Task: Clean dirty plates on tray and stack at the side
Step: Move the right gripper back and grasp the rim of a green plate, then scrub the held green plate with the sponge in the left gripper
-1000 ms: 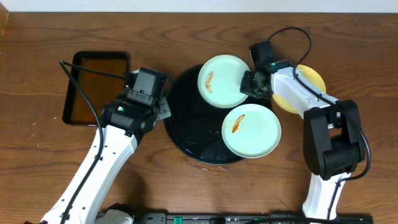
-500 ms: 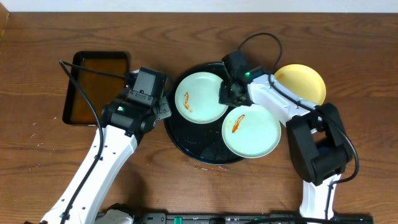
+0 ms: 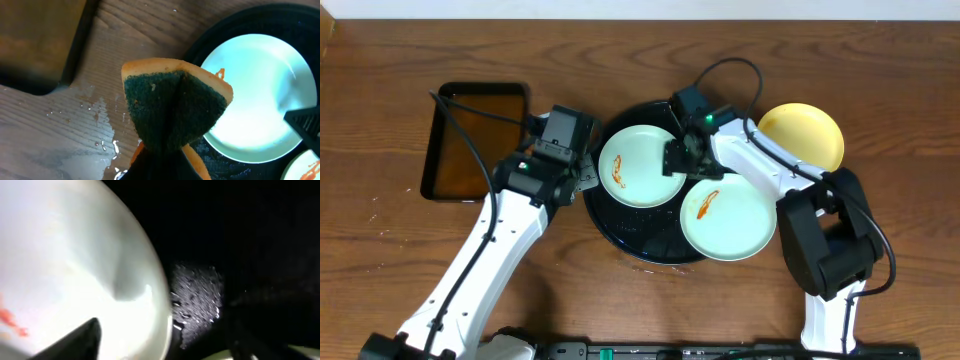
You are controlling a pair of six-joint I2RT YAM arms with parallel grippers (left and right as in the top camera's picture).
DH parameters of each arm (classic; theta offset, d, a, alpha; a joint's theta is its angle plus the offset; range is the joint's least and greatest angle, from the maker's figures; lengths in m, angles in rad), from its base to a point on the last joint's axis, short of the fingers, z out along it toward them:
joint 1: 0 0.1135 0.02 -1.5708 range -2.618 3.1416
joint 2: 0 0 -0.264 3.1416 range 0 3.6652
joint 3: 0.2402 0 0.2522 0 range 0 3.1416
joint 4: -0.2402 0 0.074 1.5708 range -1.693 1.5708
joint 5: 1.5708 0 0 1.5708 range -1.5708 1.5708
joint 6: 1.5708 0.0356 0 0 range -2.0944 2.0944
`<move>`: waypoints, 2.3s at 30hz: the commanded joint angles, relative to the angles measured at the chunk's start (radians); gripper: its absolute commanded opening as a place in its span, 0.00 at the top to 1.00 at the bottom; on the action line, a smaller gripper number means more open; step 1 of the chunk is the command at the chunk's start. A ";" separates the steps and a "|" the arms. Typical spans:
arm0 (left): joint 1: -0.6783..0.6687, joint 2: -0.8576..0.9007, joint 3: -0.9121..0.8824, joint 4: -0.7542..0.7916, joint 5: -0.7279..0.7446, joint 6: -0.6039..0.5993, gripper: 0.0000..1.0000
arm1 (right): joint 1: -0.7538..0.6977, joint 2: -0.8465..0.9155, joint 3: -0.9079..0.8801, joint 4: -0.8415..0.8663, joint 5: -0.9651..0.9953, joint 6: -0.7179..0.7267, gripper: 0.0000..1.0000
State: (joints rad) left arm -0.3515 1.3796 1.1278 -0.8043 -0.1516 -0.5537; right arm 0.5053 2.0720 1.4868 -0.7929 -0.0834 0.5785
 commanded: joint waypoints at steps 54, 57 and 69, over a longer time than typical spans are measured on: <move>-0.005 0.206 -0.011 0.232 0.299 -0.009 0.92 | -0.005 0.190 0.211 -0.050 -0.026 -0.283 0.99; -0.009 0.280 -0.011 0.309 0.359 -0.010 0.92 | -0.005 0.190 0.211 -0.034 -0.026 -0.274 0.99; -0.023 0.505 -0.011 0.524 0.484 -0.115 0.92 | -0.004 0.191 0.204 -0.026 0.030 -0.211 0.98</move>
State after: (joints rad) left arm -0.3630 1.8706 1.1233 -0.2958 0.2607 -0.6418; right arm 0.4904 2.2360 1.7004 -0.8211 -0.1146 0.3305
